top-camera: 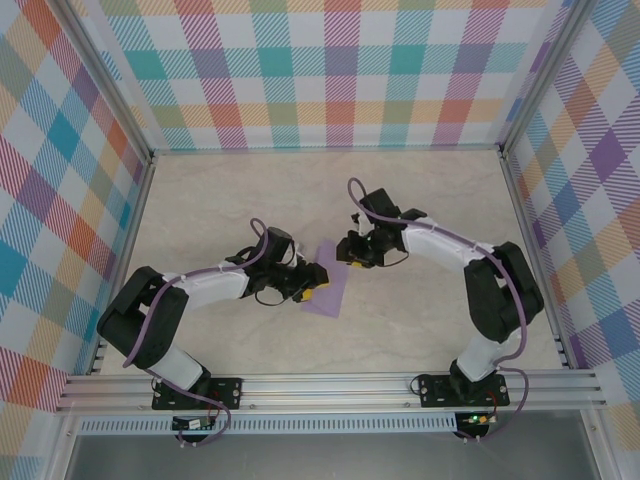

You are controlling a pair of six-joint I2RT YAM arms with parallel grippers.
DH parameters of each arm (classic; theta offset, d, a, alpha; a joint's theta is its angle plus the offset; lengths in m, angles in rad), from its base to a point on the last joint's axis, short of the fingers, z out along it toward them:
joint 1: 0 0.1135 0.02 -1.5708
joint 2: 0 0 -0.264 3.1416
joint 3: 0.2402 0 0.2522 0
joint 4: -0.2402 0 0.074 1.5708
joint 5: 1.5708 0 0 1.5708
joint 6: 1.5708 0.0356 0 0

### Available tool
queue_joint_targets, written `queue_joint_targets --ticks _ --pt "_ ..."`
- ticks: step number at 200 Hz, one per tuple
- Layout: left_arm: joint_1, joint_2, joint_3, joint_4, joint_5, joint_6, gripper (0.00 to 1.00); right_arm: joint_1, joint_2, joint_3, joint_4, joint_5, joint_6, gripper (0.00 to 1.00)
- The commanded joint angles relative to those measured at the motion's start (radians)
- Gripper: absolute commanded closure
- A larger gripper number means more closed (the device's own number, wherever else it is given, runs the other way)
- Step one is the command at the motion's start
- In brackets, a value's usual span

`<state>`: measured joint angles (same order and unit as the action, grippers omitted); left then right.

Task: Fold a paper plane with a square sheet of paper (pick it up from the middle)
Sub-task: Fold the triangle a second time at the center of the table.

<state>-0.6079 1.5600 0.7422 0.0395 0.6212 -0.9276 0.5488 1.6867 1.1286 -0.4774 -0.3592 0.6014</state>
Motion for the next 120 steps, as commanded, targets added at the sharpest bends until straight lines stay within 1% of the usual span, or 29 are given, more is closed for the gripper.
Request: queue_joint_targets --ticks 1,14,30,46,68,96,120 --pt "-0.009 -0.008 0.003 0.004 0.025 0.006 0.53 -0.006 -0.060 -0.078 0.032 -0.050 0.020 0.67" --pt "-0.010 -0.011 -0.001 -0.019 0.018 0.016 0.54 -0.003 -0.081 -0.110 0.062 -0.075 0.027 0.69" --pt "-0.010 -0.024 -0.016 -0.046 0.002 0.028 0.54 0.007 -0.068 -0.119 0.094 -0.106 0.034 0.72" --pt "-0.010 -0.037 -0.034 -0.066 -0.005 0.036 0.54 0.028 -0.018 -0.100 0.108 -0.126 0.038 0.78" --pt "-0.010 -0.059 -0.059 -0.074 -0.013 0.033 0.56 0.061 0.063 -0.064 0.124 -0.131 0.042 0.82" --pt "-0.010 -0.084 -0.080 -0.058 -0.003 0.020 0.61 0.082 0.142 -0.040 0.130 -0.124 0.051 0.85" --pt "-0.010 -0.086 -0.084 -0.018 0.027 0.006 0.65 0.086 0.181 -0.039 0.133 -0.125 0.052 0.86"
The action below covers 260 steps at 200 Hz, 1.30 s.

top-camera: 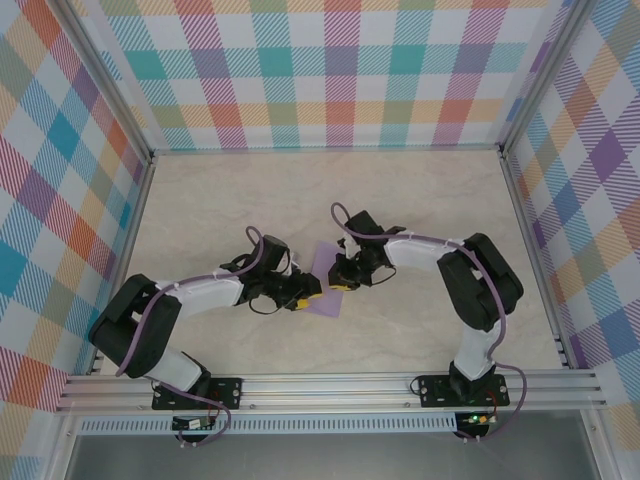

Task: Fold a paper plane with a square sheet of paper (pick it up from the middle)
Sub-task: Fold the triangle a second time at the center of the table.

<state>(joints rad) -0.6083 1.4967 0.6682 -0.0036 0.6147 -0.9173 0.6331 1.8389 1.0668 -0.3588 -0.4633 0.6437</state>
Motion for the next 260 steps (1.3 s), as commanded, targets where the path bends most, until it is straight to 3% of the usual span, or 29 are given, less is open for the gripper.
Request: queue_joint_targets --ticks 1,74,128,187,237,260 --pt "-0.010 -0.022 -0.010 0.028 0.036 -0.006 0.65 0.002 0.029 0.022 0.015 -0.021 0.009 0.87" --pt "-0.023 0.086 0.067 0.145 0.079 -0.037 0.65 0.002 0.093 0.048 -0.055 -0.012 -0.005 0.87" --pt "-0.027 0.137 0.080 0.136 0.049 -0.018 0.64 -0.031 -0.049 0.025 -0.066 0.010 0.024 0.81" --pt "-0.027 0.128 0.061 0.087 -0.015 0.018 0.83 -0.061 -0.161 -0.116 0.123 -0.090 0.106 0.68" --pt "-0.027 0.120 0.050 0.059 -0.040 0.038 0.98 -0.062 -0.137 -0.174 0.288 -0.216 0.169 0.62" --pt "-0.027 0.120 0.047 0.059 -0.045 0.038 1.00 -0.062 -0.112 -0.180 0.314 -0.238 0.172 0.62"
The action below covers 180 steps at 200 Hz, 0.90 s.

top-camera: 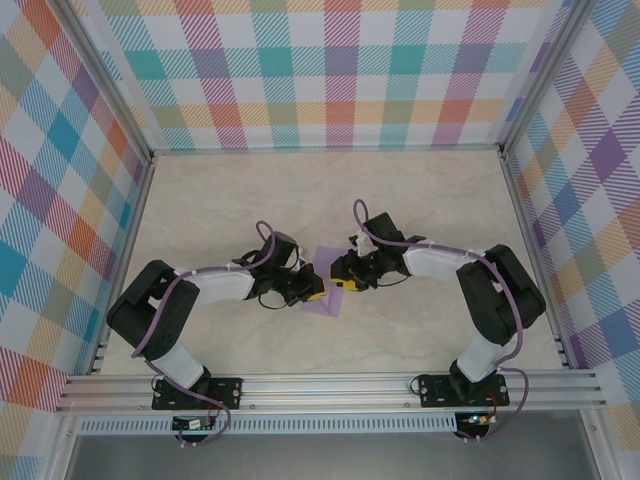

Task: Fold a paper plane with a square sheet of paper (pick it up from the middle)
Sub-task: Fold the triangle a second time at the center of the table.

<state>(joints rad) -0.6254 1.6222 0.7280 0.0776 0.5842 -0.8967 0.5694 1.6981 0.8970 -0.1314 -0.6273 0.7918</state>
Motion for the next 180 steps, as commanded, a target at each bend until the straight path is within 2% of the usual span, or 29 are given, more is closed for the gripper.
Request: queue_joint_targets --ticks 1,73,100,140,180 --pt "-0.010 -0.005 -0.012 -0.022 -0.014 0.018 1.00 0.001 0.030 -0.010 0.087 -0.075 0.024 0.62" --pt "-0.010 -0.022 -0.012 -0.031 -0.016 0.019 1.00 0.001 0.100 -0.007 0.129 -0.104 0.031 0.63" --pt "-0.010 -0.028 -0.013 -0.034 -0.018 0.019 1.00 0.001 0.119 -0.010 0.147 -0.126 0.037 0.70" --pt "-0.010 -0.031 -0.014 -0.030 -0.017 0.019 1.00 0.001 0.132 -0.017 0.163 -0.151 0.044 0.71" --pt "-0.009 -0.038 -0.013 -0.030 -0.020 0.018 1.00 0.001 0.136 -0.024 0.188 -0.177 0.067 0.76"
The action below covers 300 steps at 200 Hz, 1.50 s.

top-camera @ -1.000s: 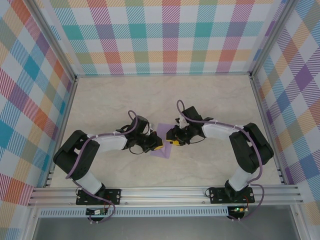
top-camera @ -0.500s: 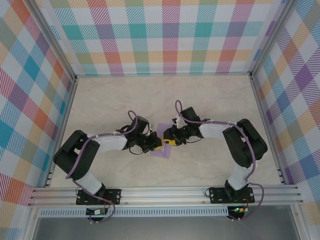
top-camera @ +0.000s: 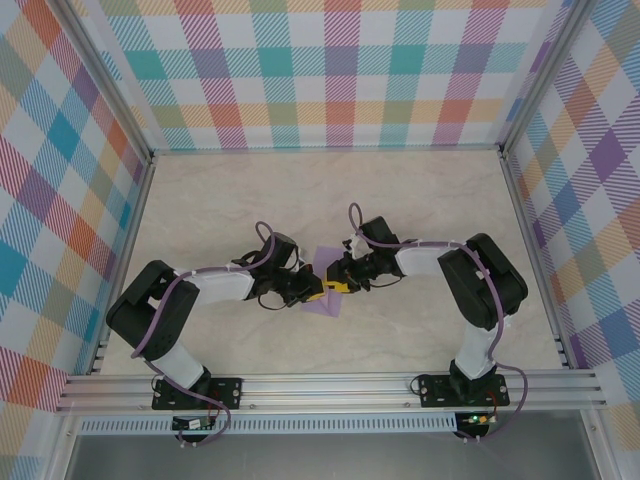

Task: Fold a paper plane with a square sheet of paper (pick it up from the middle)
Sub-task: Fold the triangle a second time at the center of the table.

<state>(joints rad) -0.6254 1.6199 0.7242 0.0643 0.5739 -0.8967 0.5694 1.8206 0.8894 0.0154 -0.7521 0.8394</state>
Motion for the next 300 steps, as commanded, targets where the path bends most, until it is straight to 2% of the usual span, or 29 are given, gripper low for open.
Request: queue_joint_targets --ticks 1,92,127,164,203,300 --pt "-0.009 -0.037 -0.010 -0.018 -0.009 0.018 1.00 0.001 0.013 -0.017 0.041 -0.053 0.019 0.76" --pt "-0.010 -0.046 -0.007 -0.027 -0.012 0.020 1.00 -0.008 0.000 0.004 -0.027 -0.012 -0.025 0.94" --pt "-0.010 -0.064 0.009 -0.033 -0.010 0.018 1.00 -0.027 -0.023 0.038 -0.141 0.050 -0.142 0.96" --pt "-0.010 -0.066 0.034 -0.016 -0.003 0.013 0.88 -0.042 -0.026 0.091 -0.265 0.121 -0.291 0.98" --pt "-0.010 -0.032 0.064 0.007 0.010 0.008 0.78 -0.060 -0.006 0.115 -0.288 0.138 -0.333 0.99" --pt "-0.019 0.050 0.122 0.012 0.043 0.016 0.77 -0.074 0.021 0.143 -0.319 0.183 -0.365 1.00"
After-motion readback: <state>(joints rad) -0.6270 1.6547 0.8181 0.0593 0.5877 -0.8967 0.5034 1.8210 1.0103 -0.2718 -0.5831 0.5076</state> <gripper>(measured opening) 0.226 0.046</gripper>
